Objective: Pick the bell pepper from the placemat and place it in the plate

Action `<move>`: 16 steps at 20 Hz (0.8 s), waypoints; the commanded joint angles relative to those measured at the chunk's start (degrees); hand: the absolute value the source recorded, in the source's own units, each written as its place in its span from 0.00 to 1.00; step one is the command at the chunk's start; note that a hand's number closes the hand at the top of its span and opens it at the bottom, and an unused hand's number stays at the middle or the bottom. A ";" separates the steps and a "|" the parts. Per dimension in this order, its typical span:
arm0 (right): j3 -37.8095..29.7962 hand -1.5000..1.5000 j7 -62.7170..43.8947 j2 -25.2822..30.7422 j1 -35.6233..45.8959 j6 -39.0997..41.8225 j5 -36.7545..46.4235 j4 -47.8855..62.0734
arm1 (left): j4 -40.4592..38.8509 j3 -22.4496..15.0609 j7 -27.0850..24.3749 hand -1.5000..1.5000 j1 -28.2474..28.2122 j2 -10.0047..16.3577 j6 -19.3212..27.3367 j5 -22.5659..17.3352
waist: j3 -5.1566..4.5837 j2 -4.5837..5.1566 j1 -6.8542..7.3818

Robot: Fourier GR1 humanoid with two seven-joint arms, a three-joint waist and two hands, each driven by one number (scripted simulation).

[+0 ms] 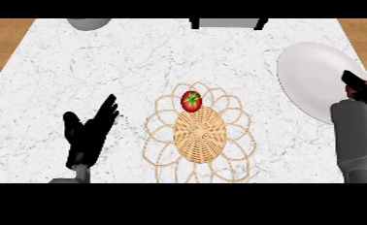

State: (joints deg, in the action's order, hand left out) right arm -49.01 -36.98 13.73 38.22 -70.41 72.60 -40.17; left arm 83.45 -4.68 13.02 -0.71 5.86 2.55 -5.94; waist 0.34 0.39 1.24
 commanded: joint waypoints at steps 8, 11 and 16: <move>18.93 0.00 9.26 -12.34 -14.79 -7.86 -26.13 -24.84 | -0.49 1.23 1.11 0.50 -0.86 0.33 -0.39 -0.68 | -0.25 -0.72 -1.83; 28.34 0.00 9.38 -13.54 -23.26 -6.22 -30.02 -31.61 | 0.03 1.70 1.86 0.50 -0.88 1.19 -0.60 -0.49 | -0.30 -0.70 -1.77; 38.33 0.00 6.98 -13.66 -31.25 -9.67 -31.45 -36.46 | -0.76 2.98 0.65 0.50 0.09 1.79 -2.67 -1.29 | -0.36 -0.49 -1.37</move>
State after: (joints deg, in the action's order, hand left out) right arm -18.28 -28.07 1.09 12.95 -76.06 42.52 -72.25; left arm 83.75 -3.50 13.30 -1.62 6.03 1.93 -6.10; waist 0.11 -0.27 -0.22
